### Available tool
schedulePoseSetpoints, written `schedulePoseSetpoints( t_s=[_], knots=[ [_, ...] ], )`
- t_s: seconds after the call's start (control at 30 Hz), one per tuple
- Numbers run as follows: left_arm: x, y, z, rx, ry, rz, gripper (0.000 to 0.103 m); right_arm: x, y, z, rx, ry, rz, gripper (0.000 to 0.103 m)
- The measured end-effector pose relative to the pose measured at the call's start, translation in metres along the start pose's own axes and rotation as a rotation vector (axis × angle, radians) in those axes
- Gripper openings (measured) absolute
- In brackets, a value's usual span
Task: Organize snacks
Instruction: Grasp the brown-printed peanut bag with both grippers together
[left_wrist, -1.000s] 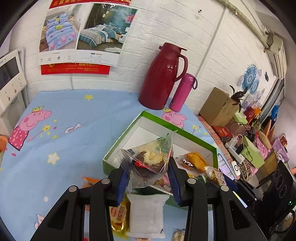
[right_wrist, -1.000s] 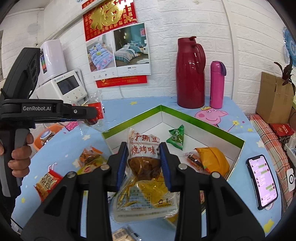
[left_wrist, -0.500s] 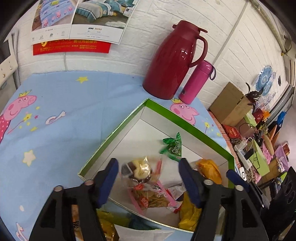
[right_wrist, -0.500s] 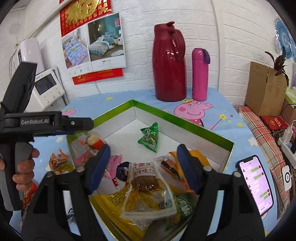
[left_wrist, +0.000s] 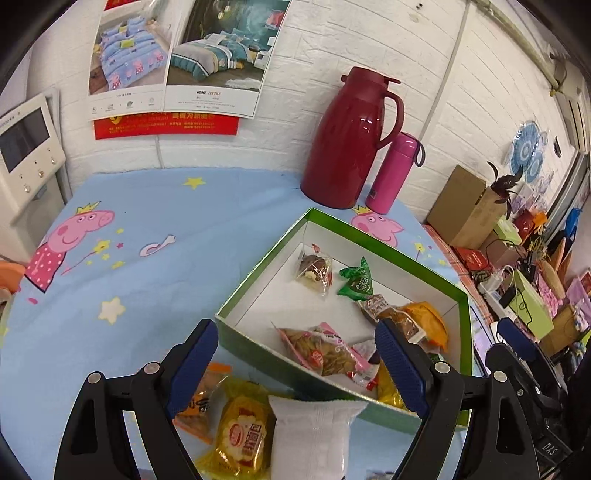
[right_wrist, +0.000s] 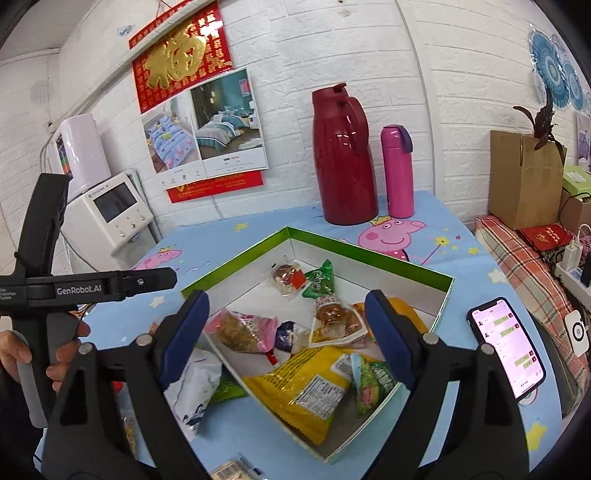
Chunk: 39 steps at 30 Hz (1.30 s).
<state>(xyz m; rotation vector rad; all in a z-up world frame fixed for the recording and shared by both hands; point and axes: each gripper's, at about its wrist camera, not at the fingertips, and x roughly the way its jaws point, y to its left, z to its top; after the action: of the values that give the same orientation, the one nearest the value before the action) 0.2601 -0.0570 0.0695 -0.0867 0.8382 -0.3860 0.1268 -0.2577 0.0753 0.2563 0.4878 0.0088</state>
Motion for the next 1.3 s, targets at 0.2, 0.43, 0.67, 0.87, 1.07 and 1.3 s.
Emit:
schedulePoseSetpoints(
  t_s=[0.2,0.43,0.67,0.87,1.07,1.3],
  knots=[
    [-0.044,-0.002,-0.027,0.061,-0.011,0.003,0.089,-0.034,0.027,-0.023,-0.03,-0.015,0.032,0.088],
    [-0.094,0.016,-0.072,0.083,0.004,-0.008,0.089,-0.053,0.044,-0.055,-0.035,0.032,0.053,0.088],
    [-0.121,0.049,-0.114,0.037,0.019,0.021,0.089,-0.043,0.065,-0.096,0.001,0.175,0.159,0.088],
    [-0.125,0.076,-0.166,-0.016,0.092,-0.029,0.089,-0.029,0.09,-0.131,0.027,0.332,0.335,0.088],
    [-0.12,0.101,-0.212,-0.157,0.147,-0.141,0.088,-0.007,0.105,-0.134,0.029,0.443,0.431,0.08],
    [-0.104,0.123,-0.231,-0.38,0.132,-0.284,0.079,0.03,0.12,-0.122,-0.021,0.6,0.503,0.069]
  ],
)
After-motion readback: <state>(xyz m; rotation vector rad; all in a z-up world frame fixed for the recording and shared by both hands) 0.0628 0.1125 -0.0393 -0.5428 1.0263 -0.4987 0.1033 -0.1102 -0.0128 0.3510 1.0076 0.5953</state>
